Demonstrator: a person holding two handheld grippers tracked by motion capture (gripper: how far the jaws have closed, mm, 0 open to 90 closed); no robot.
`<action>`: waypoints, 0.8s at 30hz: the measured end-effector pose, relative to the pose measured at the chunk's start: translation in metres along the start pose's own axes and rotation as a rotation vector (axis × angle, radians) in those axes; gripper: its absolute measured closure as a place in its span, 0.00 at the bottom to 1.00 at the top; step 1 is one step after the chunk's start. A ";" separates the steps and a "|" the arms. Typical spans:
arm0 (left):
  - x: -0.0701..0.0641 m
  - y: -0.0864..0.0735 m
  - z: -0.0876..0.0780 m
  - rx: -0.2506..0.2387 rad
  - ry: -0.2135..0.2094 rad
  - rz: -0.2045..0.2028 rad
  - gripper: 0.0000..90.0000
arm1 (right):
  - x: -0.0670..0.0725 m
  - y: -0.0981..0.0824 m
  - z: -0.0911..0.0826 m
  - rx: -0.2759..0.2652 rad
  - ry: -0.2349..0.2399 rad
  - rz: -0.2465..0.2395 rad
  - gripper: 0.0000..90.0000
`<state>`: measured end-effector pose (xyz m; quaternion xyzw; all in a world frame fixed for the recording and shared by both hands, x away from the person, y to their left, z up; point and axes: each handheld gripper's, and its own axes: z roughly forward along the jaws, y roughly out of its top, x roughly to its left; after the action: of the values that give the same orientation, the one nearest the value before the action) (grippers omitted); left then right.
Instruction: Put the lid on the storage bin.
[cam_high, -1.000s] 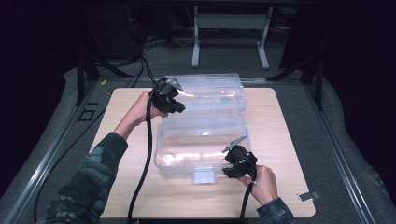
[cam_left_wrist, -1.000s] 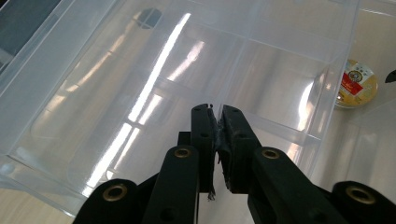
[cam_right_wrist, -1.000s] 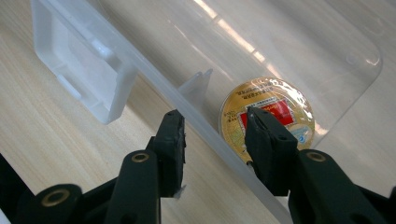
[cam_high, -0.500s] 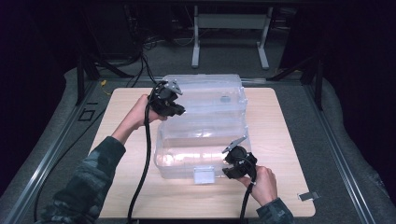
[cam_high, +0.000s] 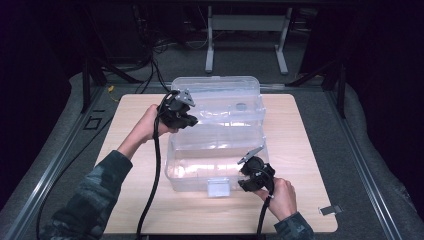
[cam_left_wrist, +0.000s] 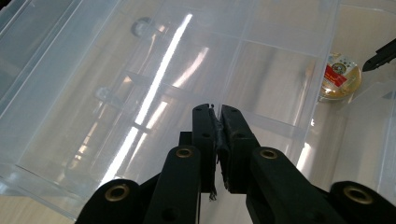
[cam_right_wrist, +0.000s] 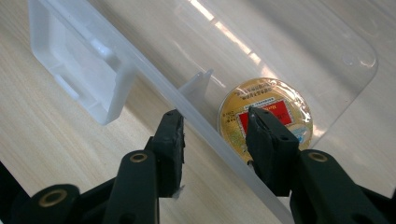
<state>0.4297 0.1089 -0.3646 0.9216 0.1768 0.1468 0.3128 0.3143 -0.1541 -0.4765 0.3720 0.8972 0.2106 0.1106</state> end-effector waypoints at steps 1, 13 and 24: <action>-0.001 0.000 -0.001 0.000 -0.001 0.005 0.95 | 0.000 0.000 0.000 -0.001 -0.001 0.000 0.64; -0.017 -0.006 -0.007 -0.022 0.017 0.026 0.96 | 0.000 0.000 0.000 -0.001 -0.002 -0.005 0.63; -0.025 -0.012 -0.010 -0.039 0.020 0.029 0.96 | 0.000 0.001 0.000 0.010 -0.002 0.003 0.63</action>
<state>0.4010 0.1124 -0.3685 0.9163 0.1636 0.1639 0.3267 0.3150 -0.1534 -0.4761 0.3742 0.8976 0.2058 0.1090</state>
